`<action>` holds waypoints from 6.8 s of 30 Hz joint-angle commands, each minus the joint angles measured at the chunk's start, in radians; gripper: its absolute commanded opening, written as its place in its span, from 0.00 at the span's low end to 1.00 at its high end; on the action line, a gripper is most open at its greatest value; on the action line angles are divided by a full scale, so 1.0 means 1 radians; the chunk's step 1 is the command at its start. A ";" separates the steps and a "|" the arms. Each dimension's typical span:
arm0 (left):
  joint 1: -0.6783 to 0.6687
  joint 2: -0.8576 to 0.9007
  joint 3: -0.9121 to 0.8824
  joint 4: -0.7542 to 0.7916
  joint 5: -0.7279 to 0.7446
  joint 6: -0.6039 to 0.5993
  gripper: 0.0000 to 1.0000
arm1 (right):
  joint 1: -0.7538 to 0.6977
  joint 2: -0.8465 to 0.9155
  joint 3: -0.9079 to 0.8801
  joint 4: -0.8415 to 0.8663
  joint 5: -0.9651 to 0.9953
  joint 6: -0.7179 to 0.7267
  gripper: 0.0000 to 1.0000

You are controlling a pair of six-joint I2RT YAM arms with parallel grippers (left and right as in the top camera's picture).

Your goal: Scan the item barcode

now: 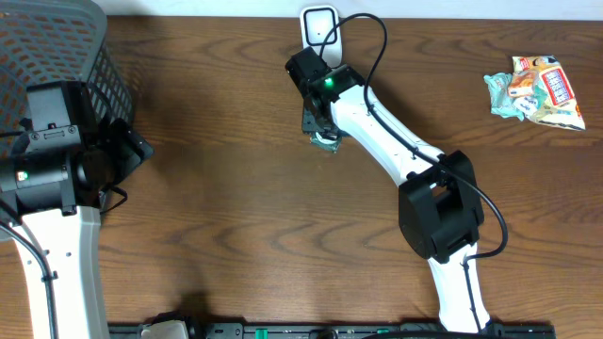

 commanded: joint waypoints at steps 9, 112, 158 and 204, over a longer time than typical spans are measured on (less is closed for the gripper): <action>0.003 0.000 0.002 -0.001 -0.003 -0.009 0.98 | -0.011 -0.035 -0.005 0.028 -0.091 -0.087 0.84; 0.003 0.000 0.002 -0.001 -0.003 -0.009 0.97 | -0.135 -0.074 -0.083 -0.067 -0.237 -0.068 0.01; 0.003 0.000 0.002 -0.001 -0.003 -0.009 0.98 | -0.245 -0.068 -0.089 -0.203 -0.349 -0.333 0.01; 0.003 0.000 0.002 -0.001 -0.003 -0.009 0.98 | -0.261 0.024 -0.089 -0.174 -0.005 -0.032 0.01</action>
